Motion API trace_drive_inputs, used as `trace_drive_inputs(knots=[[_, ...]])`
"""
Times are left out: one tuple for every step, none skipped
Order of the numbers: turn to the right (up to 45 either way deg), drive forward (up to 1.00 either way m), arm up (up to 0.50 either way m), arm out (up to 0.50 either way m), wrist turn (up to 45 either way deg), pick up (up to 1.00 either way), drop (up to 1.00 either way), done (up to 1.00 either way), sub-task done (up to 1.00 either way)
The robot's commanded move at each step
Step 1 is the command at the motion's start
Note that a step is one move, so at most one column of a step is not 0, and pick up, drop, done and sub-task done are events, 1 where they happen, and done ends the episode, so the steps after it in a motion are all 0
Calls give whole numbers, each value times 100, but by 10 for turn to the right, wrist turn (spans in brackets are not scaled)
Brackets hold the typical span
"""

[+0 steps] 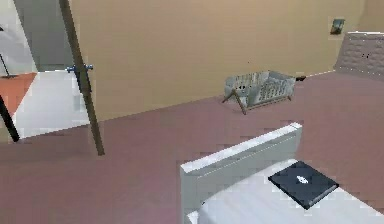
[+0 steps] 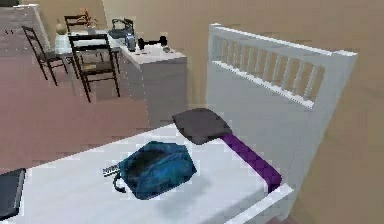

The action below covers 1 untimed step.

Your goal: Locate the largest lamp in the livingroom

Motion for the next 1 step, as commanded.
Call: trace_drive_inputs(knots=[[-270, 0, 0, 0, 0, 0, 0, 0, 0]])
